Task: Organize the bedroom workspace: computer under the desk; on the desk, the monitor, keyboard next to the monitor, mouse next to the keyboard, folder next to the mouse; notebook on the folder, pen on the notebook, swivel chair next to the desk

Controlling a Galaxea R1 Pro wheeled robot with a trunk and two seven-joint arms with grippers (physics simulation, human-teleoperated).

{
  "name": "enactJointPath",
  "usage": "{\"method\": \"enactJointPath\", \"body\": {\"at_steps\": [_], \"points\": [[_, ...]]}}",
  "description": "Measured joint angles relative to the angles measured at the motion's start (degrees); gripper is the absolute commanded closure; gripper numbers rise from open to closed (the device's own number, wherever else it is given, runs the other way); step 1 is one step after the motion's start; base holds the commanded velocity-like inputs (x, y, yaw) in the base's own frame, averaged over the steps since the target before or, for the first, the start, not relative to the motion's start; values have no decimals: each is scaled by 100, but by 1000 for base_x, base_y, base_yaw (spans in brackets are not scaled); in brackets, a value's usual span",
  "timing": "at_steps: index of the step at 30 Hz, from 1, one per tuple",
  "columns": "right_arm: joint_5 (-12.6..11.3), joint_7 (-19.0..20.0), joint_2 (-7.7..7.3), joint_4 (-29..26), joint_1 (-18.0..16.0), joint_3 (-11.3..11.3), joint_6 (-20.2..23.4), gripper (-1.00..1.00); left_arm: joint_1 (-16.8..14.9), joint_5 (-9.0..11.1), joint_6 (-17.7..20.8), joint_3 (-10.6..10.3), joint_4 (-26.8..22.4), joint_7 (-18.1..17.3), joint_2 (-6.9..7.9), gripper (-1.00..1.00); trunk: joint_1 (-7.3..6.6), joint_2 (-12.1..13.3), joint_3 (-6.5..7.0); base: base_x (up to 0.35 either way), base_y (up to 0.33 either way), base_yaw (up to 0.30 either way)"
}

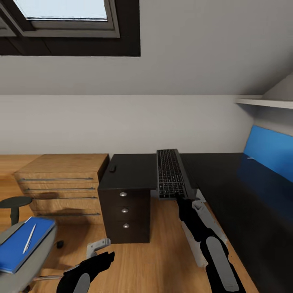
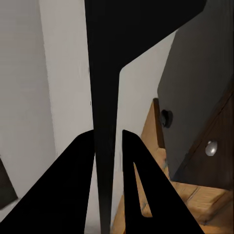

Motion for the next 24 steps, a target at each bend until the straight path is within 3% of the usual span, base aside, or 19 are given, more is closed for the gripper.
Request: {"method": "enactJointPath", "body": {"at_steps": [5,9,17,24], "points": [[-15,-91,-168,-6,0,15,1,100,0,-10,-8,9,19,3,15,-100,-110,201,90,-333,-161,0],[-30,-221,-208,-98,0,27,3,100,0,-15,-82,11,679,-9,24,-100,-198,361,162,-333,-157,0],[-25,-446,-273,-171,0,31,4,100,-1,-27,-1121,20,2052,-50,86,-100,-373,682,305,-336,-67,0],[-28,-457,-281,-175,0,32,3,100,-1,-24,-1751,15,2579,-55,146,-100,-527,963,431,-339,-4,0]]}}
